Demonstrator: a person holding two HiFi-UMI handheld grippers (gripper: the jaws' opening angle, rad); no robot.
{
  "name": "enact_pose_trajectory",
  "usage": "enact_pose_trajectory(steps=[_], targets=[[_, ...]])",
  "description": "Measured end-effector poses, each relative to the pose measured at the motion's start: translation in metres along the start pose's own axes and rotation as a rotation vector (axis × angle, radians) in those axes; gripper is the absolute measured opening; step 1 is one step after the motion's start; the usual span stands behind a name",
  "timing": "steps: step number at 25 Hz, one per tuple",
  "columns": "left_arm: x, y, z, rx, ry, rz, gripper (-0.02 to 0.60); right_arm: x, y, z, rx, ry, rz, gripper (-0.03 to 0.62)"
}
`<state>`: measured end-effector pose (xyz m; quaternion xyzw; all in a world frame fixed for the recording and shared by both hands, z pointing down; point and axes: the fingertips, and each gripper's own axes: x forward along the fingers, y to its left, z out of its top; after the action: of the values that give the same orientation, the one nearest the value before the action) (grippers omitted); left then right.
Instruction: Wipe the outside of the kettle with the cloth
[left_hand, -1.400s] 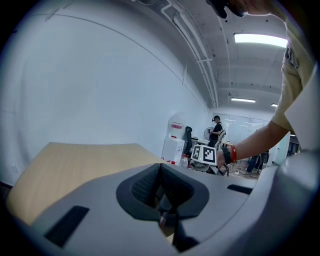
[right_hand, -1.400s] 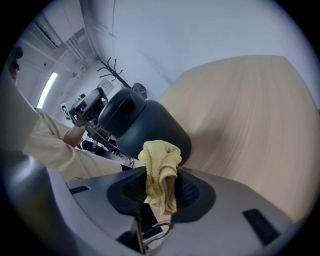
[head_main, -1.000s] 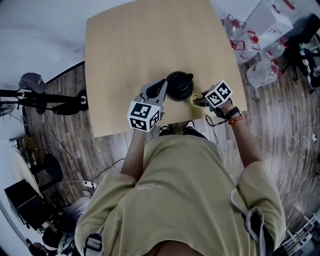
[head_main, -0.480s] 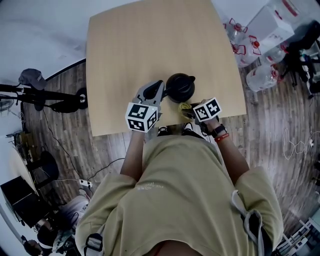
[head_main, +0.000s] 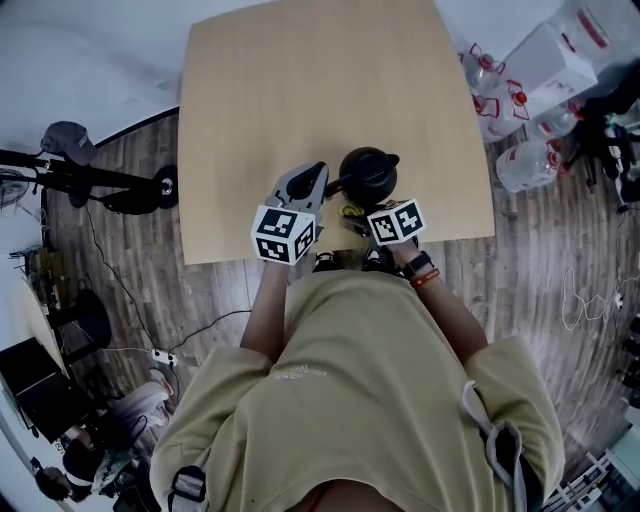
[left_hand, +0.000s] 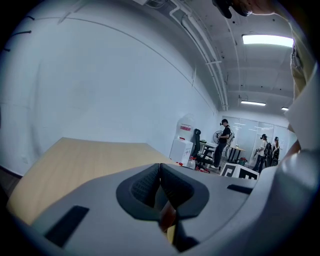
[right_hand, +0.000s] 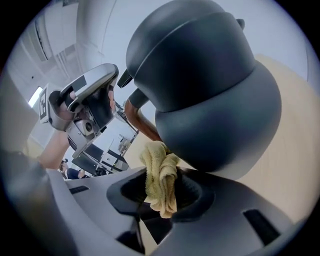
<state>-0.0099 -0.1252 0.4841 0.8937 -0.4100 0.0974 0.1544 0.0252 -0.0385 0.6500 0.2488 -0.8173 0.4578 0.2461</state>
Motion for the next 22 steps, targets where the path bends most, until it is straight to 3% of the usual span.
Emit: enact_pose_trajectory(steps=[5,11,22], targets=[[-0.005,0.01,-0.003,-0.009,0.003,0.018,0.025,-0.003,0.007,0.005,-0.026,-0.002,-0.008,0.137],[-0.007,0.016,-0.003,-0.012,0.01,0.034,0.025,-0.045,0.023,0.009,-0.161,0.079,0.006,0.137],[-0.023,0.041,0.008,-0.021,-0.018,0.105,0.025,-0.129,0.045,0.062,-0.39,0.124,0.031,0.138]])
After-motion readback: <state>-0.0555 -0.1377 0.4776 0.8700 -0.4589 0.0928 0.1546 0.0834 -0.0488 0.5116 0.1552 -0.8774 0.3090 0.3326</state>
